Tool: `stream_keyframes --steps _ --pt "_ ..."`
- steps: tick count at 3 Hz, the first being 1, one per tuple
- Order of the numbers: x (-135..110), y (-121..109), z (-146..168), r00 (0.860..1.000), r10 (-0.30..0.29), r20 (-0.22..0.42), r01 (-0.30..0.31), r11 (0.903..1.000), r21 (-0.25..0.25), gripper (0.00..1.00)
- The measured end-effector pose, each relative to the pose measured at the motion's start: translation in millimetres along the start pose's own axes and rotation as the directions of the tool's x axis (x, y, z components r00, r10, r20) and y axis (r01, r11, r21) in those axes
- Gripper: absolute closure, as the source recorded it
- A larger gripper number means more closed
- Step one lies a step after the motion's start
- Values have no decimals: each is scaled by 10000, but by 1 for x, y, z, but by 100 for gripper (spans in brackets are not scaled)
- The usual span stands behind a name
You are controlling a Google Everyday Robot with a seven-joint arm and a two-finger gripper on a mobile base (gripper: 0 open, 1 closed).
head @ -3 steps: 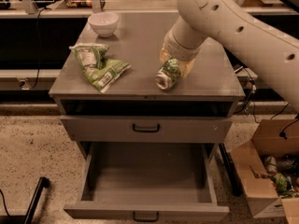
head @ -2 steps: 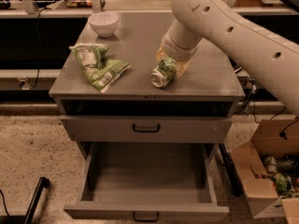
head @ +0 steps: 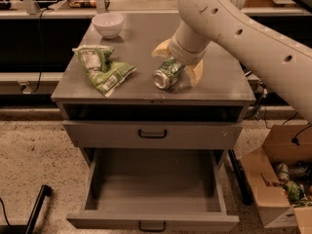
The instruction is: Pick green can from middle drawer and place on counter
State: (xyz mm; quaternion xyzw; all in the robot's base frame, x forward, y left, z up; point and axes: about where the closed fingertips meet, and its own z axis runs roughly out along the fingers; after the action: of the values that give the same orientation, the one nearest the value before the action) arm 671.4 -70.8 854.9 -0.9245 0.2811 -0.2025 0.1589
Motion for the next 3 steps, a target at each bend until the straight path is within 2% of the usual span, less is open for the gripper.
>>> stream_keyframes --steps 2,3 --pt "5 1 -7 9998 194 87 -195 9997 132 0" --pt "14 11 -19 9942 642 863 -670 9973 303 0"
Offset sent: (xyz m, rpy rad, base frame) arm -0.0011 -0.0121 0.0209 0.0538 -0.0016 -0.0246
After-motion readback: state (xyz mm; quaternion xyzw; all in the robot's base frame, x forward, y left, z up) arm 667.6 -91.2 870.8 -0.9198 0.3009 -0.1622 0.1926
